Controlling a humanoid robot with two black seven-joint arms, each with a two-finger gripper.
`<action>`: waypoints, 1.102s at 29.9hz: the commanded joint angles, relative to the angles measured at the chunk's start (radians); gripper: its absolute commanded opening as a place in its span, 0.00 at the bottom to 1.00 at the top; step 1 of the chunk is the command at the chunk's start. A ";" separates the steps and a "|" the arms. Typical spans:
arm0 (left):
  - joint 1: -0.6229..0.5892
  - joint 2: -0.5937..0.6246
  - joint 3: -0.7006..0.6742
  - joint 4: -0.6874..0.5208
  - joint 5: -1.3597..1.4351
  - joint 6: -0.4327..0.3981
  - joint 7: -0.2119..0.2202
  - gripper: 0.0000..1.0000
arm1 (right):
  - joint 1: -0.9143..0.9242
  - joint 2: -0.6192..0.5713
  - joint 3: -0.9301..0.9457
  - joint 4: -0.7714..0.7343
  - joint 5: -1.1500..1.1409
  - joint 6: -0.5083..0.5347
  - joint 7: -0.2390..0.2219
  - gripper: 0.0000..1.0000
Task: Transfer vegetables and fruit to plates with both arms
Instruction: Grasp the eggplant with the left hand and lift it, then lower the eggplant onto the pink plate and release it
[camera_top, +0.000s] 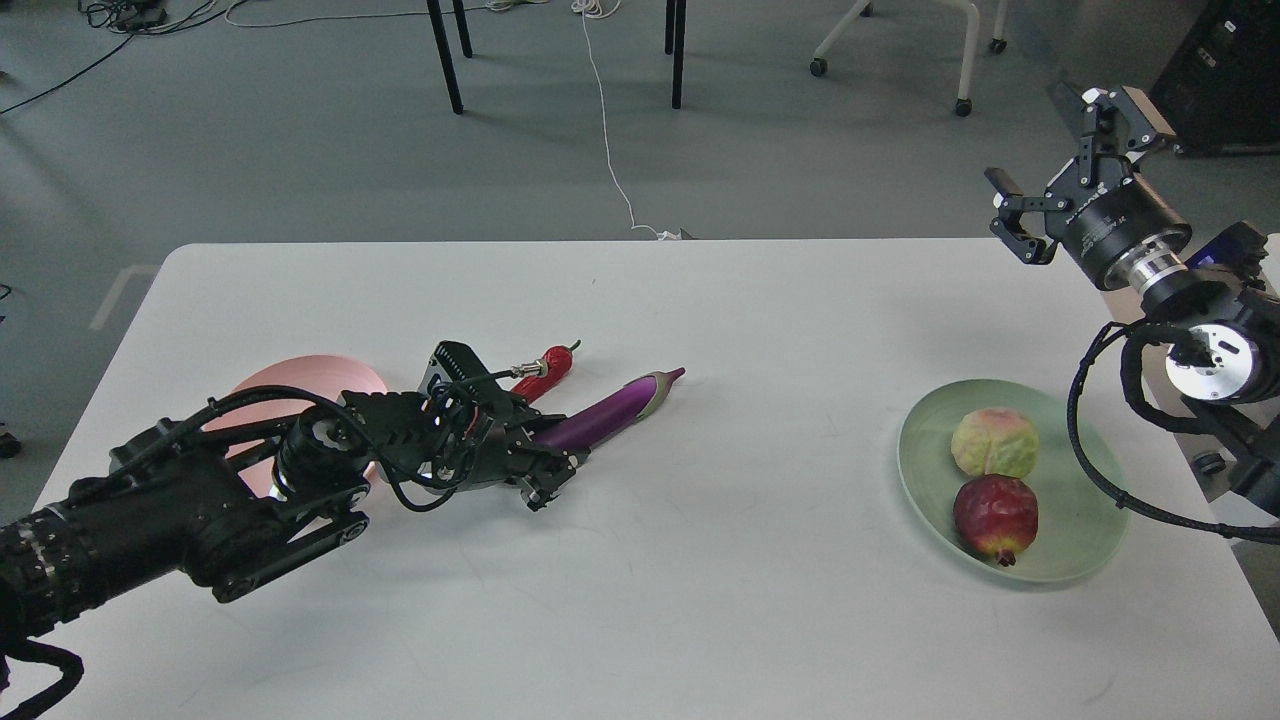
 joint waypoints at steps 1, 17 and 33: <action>0.000 0.014 -0.012 -0.010 -0.008 -0.001 -0.004 0.09 | -0.002 -0.002 0.001 0.001 0.000 -0.001 0.003 0.99; 0.001 0.445 -0.127 -0.182 -0.331 0.029 -0.017 0.10 | -0.149 0.066 0.326 -0.017 0.051 0.085 0.009 0.99; 0.173 0.585 -0.116 -0.135 -0.343 0.058 -0.015 0.14 | -0.238 0.089 0.408 -0.094 0.129 0.085 0.001 0.99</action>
